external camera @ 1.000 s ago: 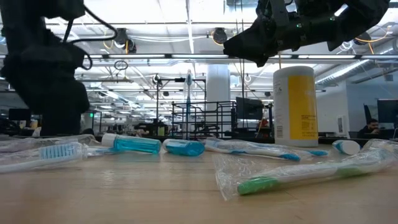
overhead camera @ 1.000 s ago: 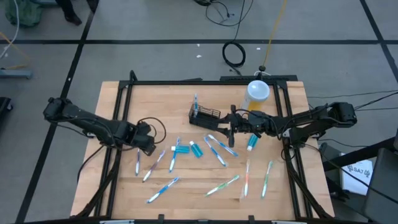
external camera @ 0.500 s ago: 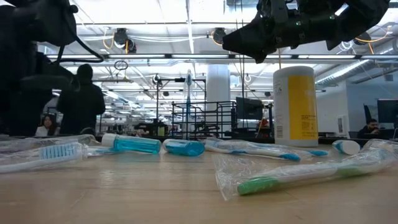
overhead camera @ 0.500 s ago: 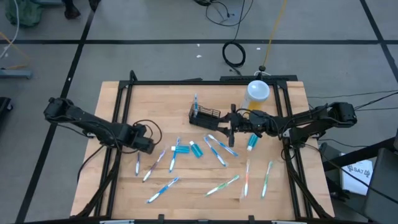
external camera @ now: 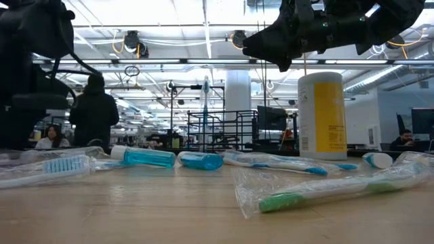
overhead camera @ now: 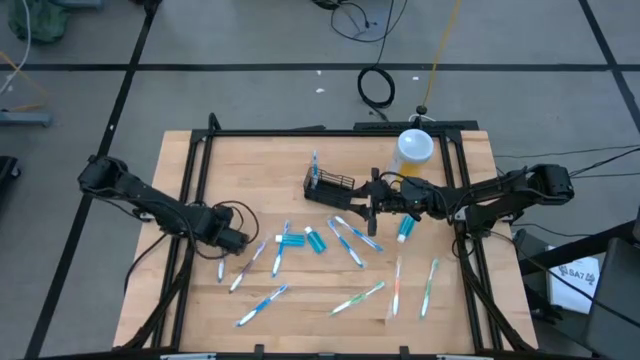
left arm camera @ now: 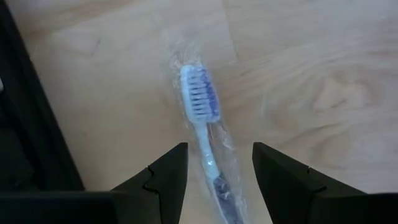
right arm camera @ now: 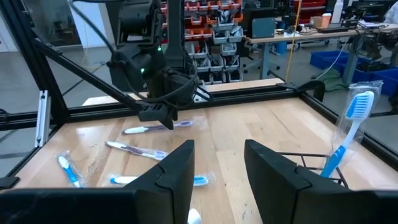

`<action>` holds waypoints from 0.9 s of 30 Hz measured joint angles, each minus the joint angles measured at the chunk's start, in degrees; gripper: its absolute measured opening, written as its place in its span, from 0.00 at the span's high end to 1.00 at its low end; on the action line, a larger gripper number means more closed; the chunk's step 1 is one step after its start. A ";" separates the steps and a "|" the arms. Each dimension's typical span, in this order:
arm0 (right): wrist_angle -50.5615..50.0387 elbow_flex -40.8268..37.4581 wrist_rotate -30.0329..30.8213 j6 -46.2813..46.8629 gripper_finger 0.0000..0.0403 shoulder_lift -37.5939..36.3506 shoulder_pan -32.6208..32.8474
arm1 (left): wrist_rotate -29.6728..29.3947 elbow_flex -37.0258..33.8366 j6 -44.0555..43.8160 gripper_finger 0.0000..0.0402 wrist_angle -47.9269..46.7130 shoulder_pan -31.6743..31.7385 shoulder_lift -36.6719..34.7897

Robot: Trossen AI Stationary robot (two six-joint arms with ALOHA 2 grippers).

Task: Pick & Place toothbrushing station
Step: Put the purple toothbrush into the black wire organizer

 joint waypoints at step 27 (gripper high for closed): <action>0.64 0.00 0.07 -0.02 0.67 0.00 0.00 | -8.49 1.34 5.67 0.97 7.61 -1.69 6.36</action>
